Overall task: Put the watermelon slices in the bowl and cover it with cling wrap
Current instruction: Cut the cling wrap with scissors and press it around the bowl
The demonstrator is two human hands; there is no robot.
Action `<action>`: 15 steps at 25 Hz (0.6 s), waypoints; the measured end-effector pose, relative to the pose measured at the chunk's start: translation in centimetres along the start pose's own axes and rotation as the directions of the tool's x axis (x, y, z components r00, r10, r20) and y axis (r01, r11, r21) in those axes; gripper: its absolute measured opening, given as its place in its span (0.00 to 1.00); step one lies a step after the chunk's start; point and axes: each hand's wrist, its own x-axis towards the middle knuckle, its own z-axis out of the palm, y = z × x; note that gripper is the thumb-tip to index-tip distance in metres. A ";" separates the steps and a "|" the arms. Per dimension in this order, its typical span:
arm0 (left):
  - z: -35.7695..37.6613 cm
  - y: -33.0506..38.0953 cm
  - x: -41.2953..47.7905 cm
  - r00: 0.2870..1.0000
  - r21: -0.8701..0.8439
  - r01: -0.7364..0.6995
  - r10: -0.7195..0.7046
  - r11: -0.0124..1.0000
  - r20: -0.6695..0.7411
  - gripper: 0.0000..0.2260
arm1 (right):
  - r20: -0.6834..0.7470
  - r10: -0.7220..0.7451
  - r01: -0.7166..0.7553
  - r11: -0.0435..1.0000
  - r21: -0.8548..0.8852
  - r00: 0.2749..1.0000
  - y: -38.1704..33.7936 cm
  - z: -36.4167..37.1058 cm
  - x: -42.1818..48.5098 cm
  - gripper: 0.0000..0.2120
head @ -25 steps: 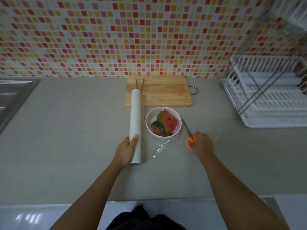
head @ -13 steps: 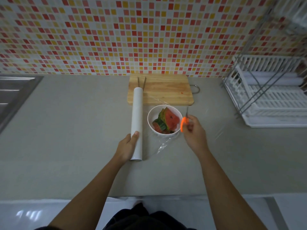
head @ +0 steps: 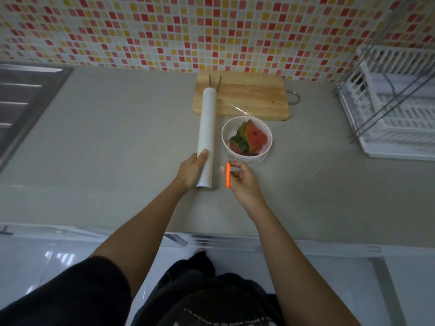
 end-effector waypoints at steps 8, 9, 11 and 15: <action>0.2 0.3 -0.7 0.999 0.042 -0.036 0.036 0.998 -0.015 0.28 | 0.081 0.171 -0.180 0.976 0.121 0.982 3.3 2.1 -6.7 0.06; 0.2 0.3 -0.8 0.999 0.048 -0.038 0.039 0.998 -0.019 0.28 | 0.085 0.185 -0.195 0.972 0.132 0.979 3.5 2.2 -7.4 0.07; 0.2 0.4 -0.6 0.999 0.056 -0.043 0.044 0.998 -0.021 0.28 | 0.089 0.214 -0.225 0.965 0.137 0.973 3.9 2.1 -8.3 0.09; 0.2 0.1 -0.4 0.998 0.060 -0.058 0.059 0.996 -0.018 0.28 | 0.108 0.327 -0.340 0.931 0.133 0.939 4.5 1.8 -9.7 0.15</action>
